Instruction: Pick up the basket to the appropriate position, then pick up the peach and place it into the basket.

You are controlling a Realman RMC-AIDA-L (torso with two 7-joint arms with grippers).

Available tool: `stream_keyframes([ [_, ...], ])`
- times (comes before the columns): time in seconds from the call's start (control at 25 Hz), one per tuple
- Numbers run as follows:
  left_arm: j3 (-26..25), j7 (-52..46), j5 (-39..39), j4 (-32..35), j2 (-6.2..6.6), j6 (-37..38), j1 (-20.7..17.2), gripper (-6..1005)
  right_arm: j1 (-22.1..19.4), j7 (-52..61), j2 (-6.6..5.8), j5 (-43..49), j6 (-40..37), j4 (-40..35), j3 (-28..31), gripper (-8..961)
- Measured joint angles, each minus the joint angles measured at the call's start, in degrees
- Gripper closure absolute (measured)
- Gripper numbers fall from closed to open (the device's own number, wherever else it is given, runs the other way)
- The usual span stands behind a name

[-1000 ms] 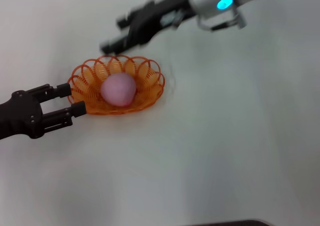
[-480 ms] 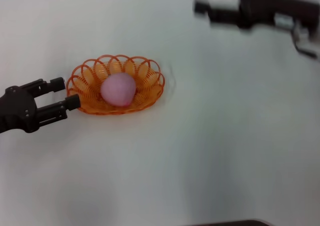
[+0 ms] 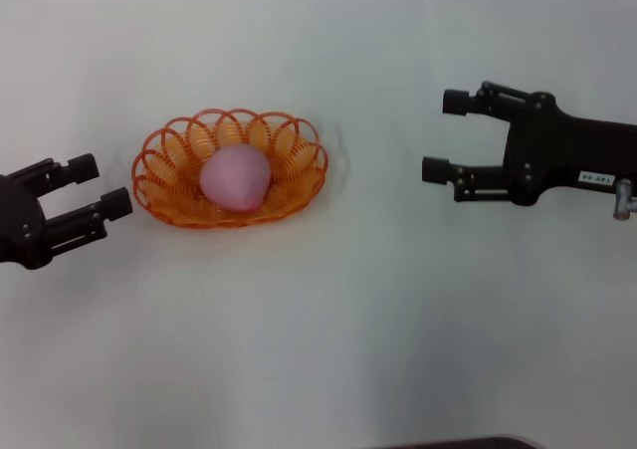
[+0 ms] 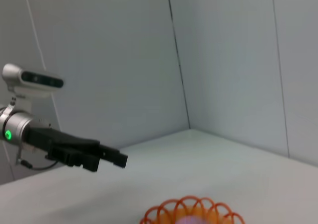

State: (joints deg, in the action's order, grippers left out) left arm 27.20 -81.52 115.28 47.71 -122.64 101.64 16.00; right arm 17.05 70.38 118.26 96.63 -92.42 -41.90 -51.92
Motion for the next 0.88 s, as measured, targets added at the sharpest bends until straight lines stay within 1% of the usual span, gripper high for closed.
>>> stream_keyframes([
  [0.44,0.0,1.2,1.8,0.1,0.03,-0.6,-0.3,264,2.6,3.9,0.02,7.2,1.2,-0.5,0.2,28],
  [0.88,0.5,1.3,3.2,0.1,-0.11,-0.9,-0.2,264,3.4,5.3,-0.04,9.6,2.0,-0.5,0.2,28],
])
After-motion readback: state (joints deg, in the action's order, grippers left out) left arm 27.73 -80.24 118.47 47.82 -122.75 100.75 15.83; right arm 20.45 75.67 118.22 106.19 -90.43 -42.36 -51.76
